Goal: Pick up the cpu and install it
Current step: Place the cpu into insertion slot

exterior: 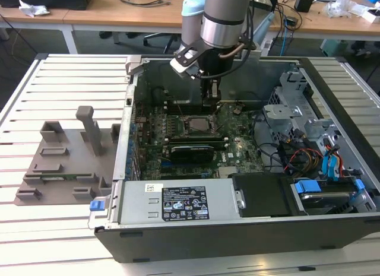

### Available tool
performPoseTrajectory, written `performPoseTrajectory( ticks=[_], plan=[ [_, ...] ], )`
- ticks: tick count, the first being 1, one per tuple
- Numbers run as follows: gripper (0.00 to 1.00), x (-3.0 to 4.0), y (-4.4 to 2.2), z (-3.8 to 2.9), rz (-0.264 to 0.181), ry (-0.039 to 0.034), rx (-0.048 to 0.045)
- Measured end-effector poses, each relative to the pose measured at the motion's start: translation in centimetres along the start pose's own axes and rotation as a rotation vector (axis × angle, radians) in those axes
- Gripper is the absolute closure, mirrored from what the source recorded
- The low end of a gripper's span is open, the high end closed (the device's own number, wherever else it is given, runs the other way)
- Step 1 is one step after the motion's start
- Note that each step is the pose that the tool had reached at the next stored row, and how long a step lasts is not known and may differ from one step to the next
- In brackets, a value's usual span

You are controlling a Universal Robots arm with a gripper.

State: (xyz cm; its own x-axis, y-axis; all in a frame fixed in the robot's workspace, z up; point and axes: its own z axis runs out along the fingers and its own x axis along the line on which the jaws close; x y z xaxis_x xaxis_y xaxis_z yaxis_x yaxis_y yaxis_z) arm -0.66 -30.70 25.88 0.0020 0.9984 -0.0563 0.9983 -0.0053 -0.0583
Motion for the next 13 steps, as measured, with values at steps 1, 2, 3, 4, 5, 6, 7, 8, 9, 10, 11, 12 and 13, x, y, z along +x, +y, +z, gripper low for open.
performPoseTrajectory(
  ticks=[1,2,3,4,5,6,7,8,9,10,11,12,13],
  plan=[
    [0.89,-0.01,-0.01,-0.21,0.000,0.0001,0.0000],
    [0.89,-0.03,-0.03,-0.57,0.000,0.0000,0.0000],
    [0.89,-0.04,-0.05,-0.79,0.000,0.0001,0.0000],
    [0.89,-0.05,-0.05,-0.98,0.000,0.0001,-0.0001],
    [0.89,-0.06,-0.07,-1.19,0.000,0.0000,0.0000],
    [0.89,-0.08,-0.08,-1.40,0.000,0.0000,0.0000],
    [0.89,-0.09,-0.10,-1.65,0.000,0.0000,0.0000],
    [0.89,-0.10,-0.11,-1.82,0.000,0.0000,0.0001],
    [0.89,-0.11,-0.12,-2.04,0.000,0.0001,0.0000],
    [0.89,-0.13,-0.13,-2.26,0.000,0.0001,0.0000],
    [0.89,-0.15,-0.15,-2.66,0.000,0.0001,-0.0001],
    [0.89,-0.16,-0.17,-2.85,0.000,0.0000,0.0000],
    [0.89,-0.17,-0.18,-3.03,0.000,0.0000,0.0000]
  ],
)
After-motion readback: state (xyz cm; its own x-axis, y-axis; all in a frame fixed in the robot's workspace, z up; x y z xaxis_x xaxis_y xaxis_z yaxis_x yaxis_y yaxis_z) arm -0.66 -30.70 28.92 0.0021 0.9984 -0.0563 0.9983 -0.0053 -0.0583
